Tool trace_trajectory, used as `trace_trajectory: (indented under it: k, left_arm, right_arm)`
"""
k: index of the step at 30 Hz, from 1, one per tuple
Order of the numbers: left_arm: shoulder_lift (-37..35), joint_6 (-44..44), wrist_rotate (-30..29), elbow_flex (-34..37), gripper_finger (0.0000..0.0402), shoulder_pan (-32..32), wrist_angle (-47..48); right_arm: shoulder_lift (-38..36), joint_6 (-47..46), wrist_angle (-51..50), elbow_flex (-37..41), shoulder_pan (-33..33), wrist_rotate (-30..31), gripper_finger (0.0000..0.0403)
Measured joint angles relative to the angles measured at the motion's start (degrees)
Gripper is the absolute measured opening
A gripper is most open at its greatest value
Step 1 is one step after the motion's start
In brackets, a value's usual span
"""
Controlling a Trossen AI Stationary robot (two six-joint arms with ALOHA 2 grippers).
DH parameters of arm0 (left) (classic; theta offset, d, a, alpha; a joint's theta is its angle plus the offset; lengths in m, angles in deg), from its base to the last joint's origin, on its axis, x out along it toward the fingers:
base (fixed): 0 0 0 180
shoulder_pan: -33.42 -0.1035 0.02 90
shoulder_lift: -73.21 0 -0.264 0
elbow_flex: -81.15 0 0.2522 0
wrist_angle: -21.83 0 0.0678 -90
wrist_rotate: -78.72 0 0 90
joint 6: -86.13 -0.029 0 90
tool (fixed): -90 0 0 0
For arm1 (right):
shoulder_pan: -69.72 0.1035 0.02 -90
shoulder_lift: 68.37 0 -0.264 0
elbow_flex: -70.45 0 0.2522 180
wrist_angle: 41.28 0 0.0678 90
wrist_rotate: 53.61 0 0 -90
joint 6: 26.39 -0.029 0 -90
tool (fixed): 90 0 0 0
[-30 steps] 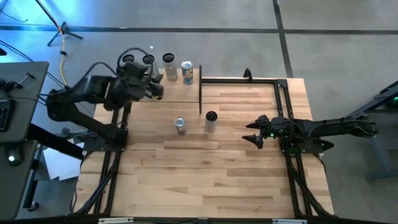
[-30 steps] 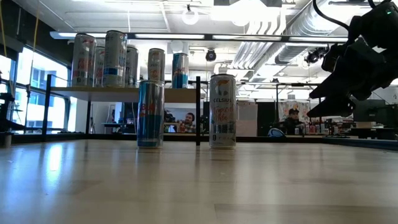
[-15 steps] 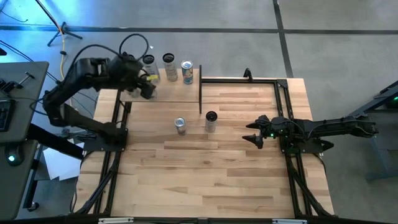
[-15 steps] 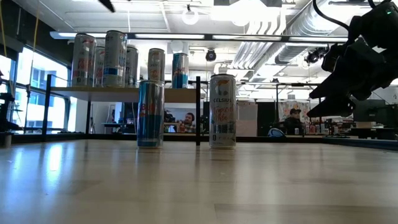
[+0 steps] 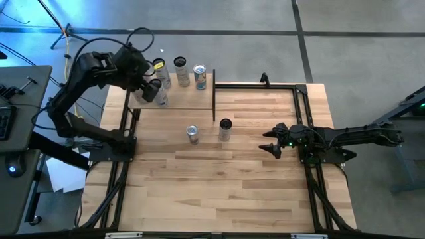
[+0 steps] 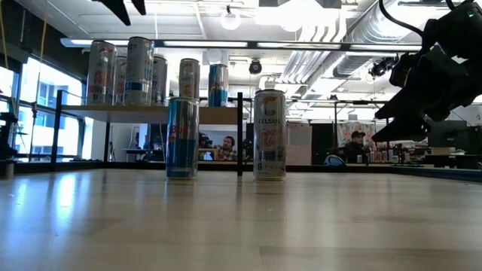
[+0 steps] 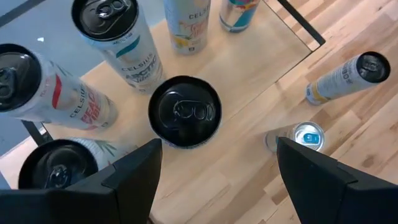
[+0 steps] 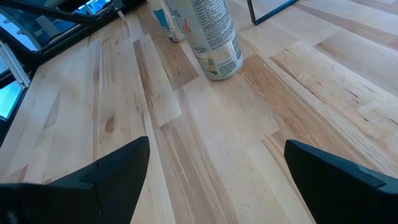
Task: Place canned beverage on shelf
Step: Put the white blue soda can on the shelf aligned with the other white blue soda can
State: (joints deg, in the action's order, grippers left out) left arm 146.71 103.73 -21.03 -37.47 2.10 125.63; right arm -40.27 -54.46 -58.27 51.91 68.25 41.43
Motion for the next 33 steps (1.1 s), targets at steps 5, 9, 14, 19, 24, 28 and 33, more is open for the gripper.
trace_trajectory:
  k: [5, 9, 14, 19, 24, 28, 33]
  left_arm:
    - [2.09, -2.11, 1.29, 0.00, 0.0287, -1.39, -0.02]
    - [3.99, -4.45, 0.25, 0.00, 0.0287, -1.36, -0.04]
    - [5.96, -7.91, -1.82, 0.02, 0.0287, -1.92, -0.04]
    - [7.49, -10.53, -1.87, 0.02, 0.0287, -4.20, -0.04]
    - [7.99, -12.23, -0.25, 0.02, 0.0287, -6.65, -0.02]
    - [8.30, -12.77, 1.12, 0.02, 0.0287, -8.10, -0.05]
    - [8.28, -13.37, 2.03, 0.02, 0.0287, -8.49, -0.02]
  right_arm:
    - [0.00, 0.00, 0.00, 0.00, 0.00, 0.02, 0.0360]
    - [0.01, 0.00, 0.00, 0.00, 0.00, 0.04, 0.0360]
    - [0.02, 0.00, 0.00, 0.00, 0.00, 0.07, 0.0360]
    - [-0.01, 0.00, 0.00, 0.00, 0.00, 0.09, 0.0360]
    - [0.02, 0.00, 0.00, 0.00, 0.00, 0.11, 0.0360]
    - [0.02, 0.00, 0.00, 0.00, 0.02, 0.13, 0.0360]
    - [0.02, 0.02, -0.01, 0.00, 0.02, 0.34, 0.0360]
